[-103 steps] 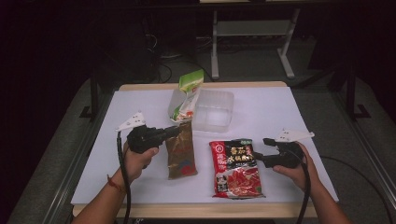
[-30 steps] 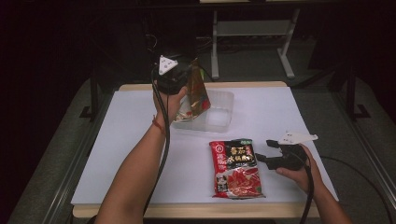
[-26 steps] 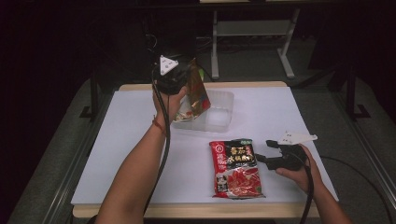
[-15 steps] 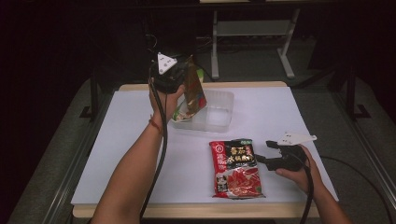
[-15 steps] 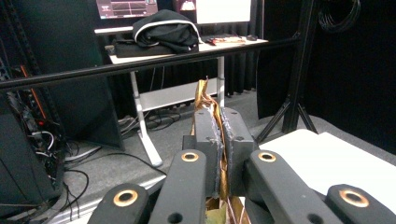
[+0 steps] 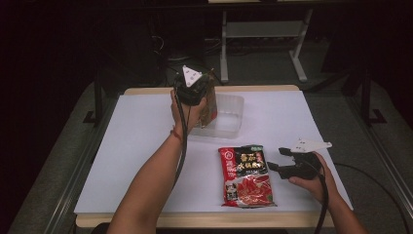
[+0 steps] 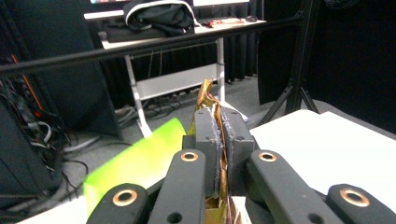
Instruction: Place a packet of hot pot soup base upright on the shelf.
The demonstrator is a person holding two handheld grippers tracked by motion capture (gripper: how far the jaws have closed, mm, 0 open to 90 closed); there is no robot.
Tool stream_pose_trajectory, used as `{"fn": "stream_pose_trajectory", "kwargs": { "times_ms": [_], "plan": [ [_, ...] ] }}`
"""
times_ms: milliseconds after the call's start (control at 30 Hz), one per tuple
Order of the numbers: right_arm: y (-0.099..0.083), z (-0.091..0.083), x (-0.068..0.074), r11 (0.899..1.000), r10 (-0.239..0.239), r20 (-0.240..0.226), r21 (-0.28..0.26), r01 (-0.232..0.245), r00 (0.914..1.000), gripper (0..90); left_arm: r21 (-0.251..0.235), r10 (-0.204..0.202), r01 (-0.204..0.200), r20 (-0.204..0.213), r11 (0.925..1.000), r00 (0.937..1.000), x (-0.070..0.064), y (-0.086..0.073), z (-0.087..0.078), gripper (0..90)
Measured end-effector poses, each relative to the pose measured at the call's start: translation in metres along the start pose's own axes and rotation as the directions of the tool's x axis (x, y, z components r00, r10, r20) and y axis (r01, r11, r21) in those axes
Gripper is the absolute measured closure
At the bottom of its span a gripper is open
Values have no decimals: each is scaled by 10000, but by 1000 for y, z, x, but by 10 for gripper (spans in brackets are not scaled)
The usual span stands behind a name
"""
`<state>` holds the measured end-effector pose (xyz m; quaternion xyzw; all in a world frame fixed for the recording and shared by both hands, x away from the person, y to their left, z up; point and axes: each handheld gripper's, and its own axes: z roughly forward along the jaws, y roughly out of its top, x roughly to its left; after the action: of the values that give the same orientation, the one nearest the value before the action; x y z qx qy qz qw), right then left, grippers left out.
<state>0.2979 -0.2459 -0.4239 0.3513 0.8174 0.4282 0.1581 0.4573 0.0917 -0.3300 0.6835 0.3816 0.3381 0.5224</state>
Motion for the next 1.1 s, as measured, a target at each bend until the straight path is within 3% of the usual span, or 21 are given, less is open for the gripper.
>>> {"fn": "stream_pose_trajectory", "kwargs": {
  "times_ms": [167,400,533,633,700,933,1000,1100],
  "plan": [
    [0,0,0,10000,-7,-15,25,7,10000,269,4,-180,180,459,9998,9988,0,-13,0,862],
    [0,2,1,10000,-64,-18,45,64,10000,270,113,-236,229,668,9997,9975,3,-28,-4,855],
    [1,2,1,10000,-28,-12,84,28,10000,270,146,152,-164,799,9998,9967,5,-29,-7,849],
    [1,3,1,9999,-74,-14,116,75,10000,270,183,-85,65,1116,9998,9937,8,-31,-9,832],
    [1,3,1,9999,-85,-5,128,85,10000,269,200,-30,8,1074,9998,9942,9,-31,-10,822],
    [1,4,1,9998,-99,11,151,99,9999,269,245,-200,169,1335,9996,9908,16,-32,-15,709],
    [0,4,2,9998,-97,25,177,97,9999,269,149,-260,239,1569,9996,9873,18,-31,-18,686],
    [1,4,2,9998,-101,15,199,101,9999,269,128,75,-100,1808,9999,9835,17,-28,-24,638]
  ]
}}
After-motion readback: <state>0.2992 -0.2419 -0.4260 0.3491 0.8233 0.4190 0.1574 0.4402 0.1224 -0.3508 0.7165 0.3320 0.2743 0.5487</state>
